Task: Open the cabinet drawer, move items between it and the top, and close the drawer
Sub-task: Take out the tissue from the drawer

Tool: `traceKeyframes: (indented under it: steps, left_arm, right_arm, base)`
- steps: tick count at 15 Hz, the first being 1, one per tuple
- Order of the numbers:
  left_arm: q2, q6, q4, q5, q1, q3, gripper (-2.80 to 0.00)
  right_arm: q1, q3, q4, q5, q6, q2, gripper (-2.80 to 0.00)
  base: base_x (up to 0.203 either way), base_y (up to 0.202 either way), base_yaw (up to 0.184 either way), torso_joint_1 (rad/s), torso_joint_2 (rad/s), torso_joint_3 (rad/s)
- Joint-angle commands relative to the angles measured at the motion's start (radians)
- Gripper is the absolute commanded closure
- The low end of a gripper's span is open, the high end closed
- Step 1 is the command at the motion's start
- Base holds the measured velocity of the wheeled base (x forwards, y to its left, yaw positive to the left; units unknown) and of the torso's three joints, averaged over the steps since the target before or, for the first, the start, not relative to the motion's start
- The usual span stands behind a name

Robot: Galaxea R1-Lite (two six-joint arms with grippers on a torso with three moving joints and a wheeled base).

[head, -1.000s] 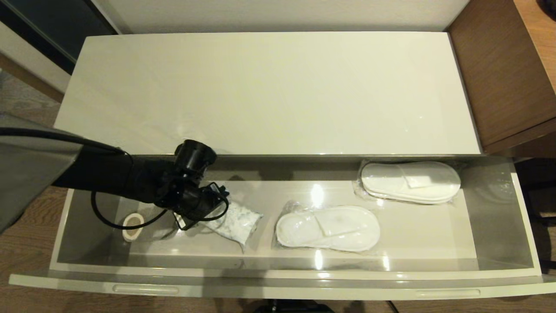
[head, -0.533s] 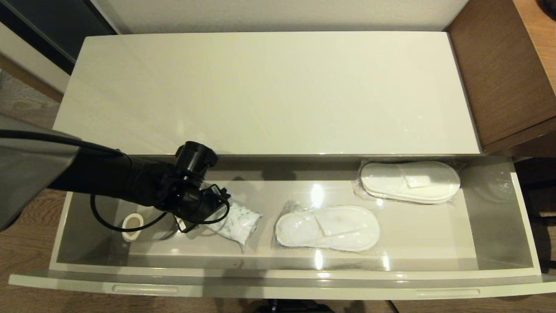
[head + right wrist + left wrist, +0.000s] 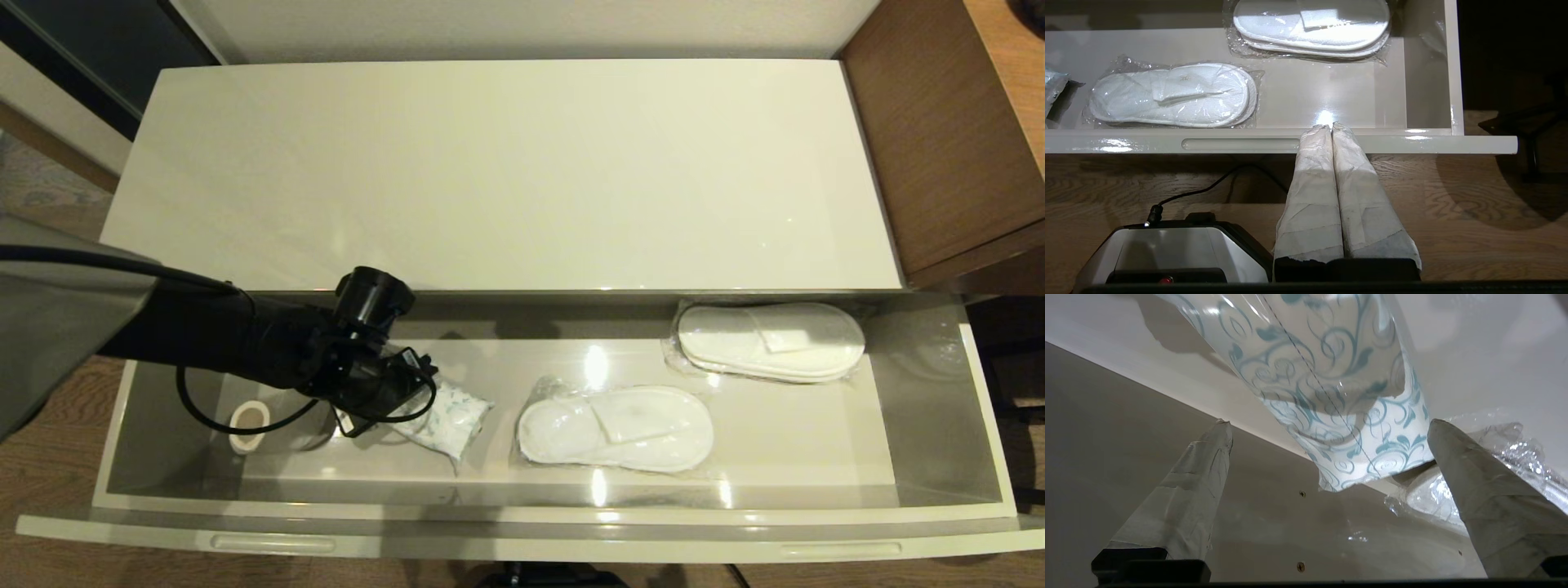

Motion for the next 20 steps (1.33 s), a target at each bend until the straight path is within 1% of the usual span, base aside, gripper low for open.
traceKeyframes:
  steps: [1,2,3,5,10,13,15,20]
  left_arm:
    - [0.003,-0.005,0.001,0.001,0.001,-0.001,-2.8]
    - [0.003,-0.005,0.001,0.001,0.001,-0.001,-2.8]
    - [-0.004,0.011,-0.005,0.003,0.006,-0.004,-2.8]
    - [-0.008,0.022,-0.014,0.014,0.007,-0.012,-2.8]
    - [-0.011,0.041,-0.014,0.014,0.014,-0.039,-2.8]
    - [-0.01,0.042,-0.014,0.013,0.014,-0.04,-2.8]
    - [0.002,0.06,-0.014,0.012,0.03,-0.095,-2.8]
    - [0.038,0.076,-0.014,0.012,0.032,-0.139,-2.8]
  right_arm:
    - [-0.001,0.002,0.0,0.0,0.0,0.001,0.0]
    - [-0.001,0.002,0.0,0.0,0.0,0.001,0.0]
    - [0.001,0.002,0.0,0.0,-0.002,0.001,0.0]
    - [-0.001,0.002,0.0,0.0,-0.002,0.001,0.0]
    - [-0.001,0.002,0.0,0.0,-0.002,0.001,0.0]
    - [-0.001,0.002,0.0,0.0,-0.002,0.001,0.0]
    - [0.001,0.002,0.0,0.0,-0.002,0.001,0.0]
    - [-0.001,0.002,0.0,0.0,0.0,0.001,0.0]
  base:
    - [0.0,0.0,0.0,0.0,0.0,0.0]
    - [0.0,0.0,0.0,0.0,0.0,0.0]
    - [0.0,0.0,0.0,0.0,0.0,0.0]
    - [0.0,0.0,0.0,0.0,0.0,0.0]
    - [0.0,0.0,0.0,0.0,0.0,0.0]
    - [0.0,0.0,0.0,0.0,0.0,0.0]
    - [0.0,0.0,0.0,0.0,0.0,0.0]
    - [0.0,0.0,0.0,0.0,0.0,0.0]
